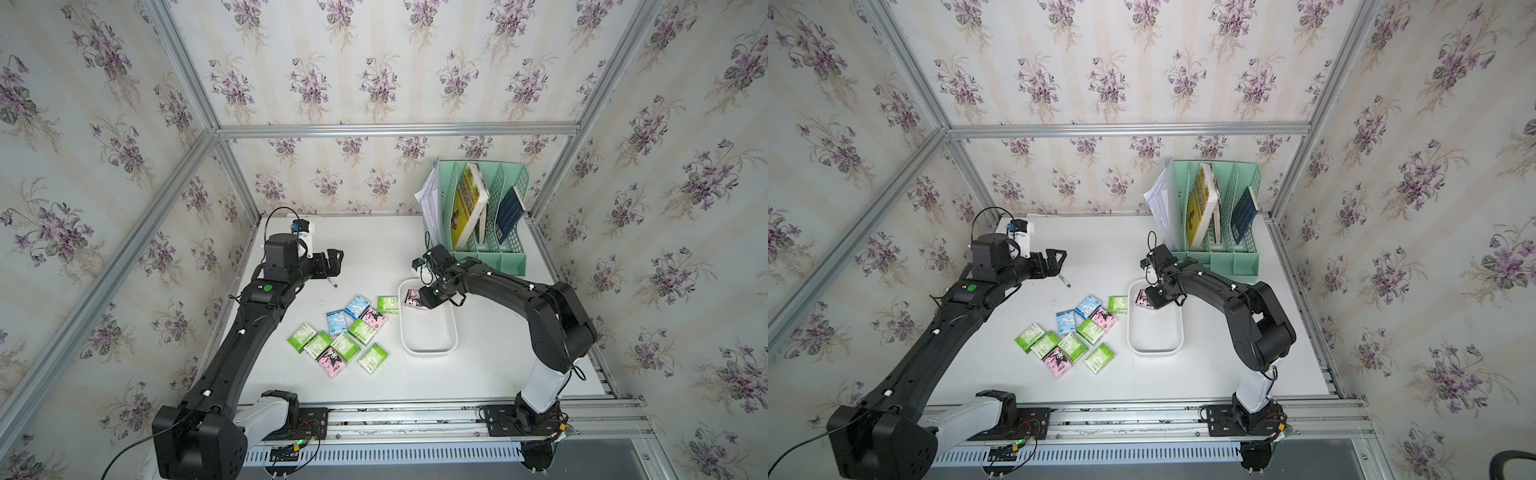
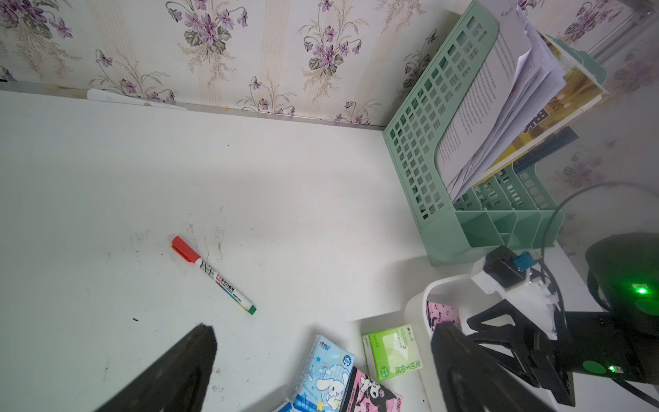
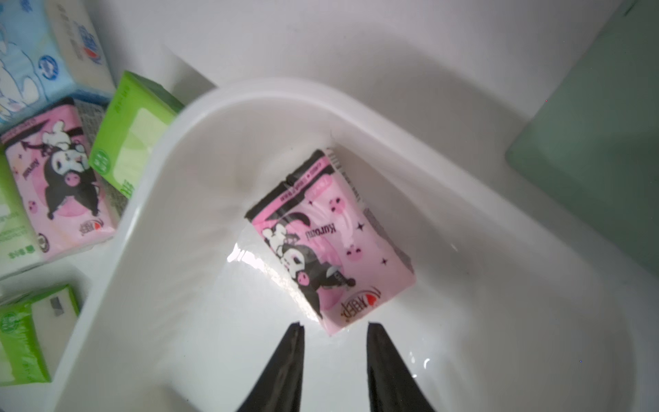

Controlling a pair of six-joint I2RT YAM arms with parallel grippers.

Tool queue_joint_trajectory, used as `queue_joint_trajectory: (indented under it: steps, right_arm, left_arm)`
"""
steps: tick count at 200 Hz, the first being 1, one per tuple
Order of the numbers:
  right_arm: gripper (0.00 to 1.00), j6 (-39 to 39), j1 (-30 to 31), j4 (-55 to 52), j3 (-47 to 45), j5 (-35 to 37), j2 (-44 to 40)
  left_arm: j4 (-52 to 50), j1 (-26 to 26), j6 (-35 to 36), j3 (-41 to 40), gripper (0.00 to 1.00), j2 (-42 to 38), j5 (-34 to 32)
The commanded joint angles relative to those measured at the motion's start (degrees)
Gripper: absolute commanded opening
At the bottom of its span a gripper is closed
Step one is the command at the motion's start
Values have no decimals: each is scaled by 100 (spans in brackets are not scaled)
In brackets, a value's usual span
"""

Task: Put the pocket tissues into the storage box
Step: Place the pocket tissues in the storage box.

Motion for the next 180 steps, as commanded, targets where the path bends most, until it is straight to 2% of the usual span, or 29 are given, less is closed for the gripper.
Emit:
queue_joint_trajectory:
  steps: [1, 99, 141, 180]
  right_arm:
    - [36, 471, -103, 93, -89, -179, 84]
    - [30, 237, -135, 301, 362, -207, 543]
    - [41, 93, -144, 397, 425, -19, 546]
    - [43, 164, -153, 574, 409, -340, 587]
  left_arm:
    - [79, 4, -11, 75, 99, 29, 67]
    - [-72, 4, 37, 271, 99, 123, 54]
    - [-80, 4, 16, 349, 99, 197, 90]
    - [-87, 2, 1, 376, 99, 243, 116]
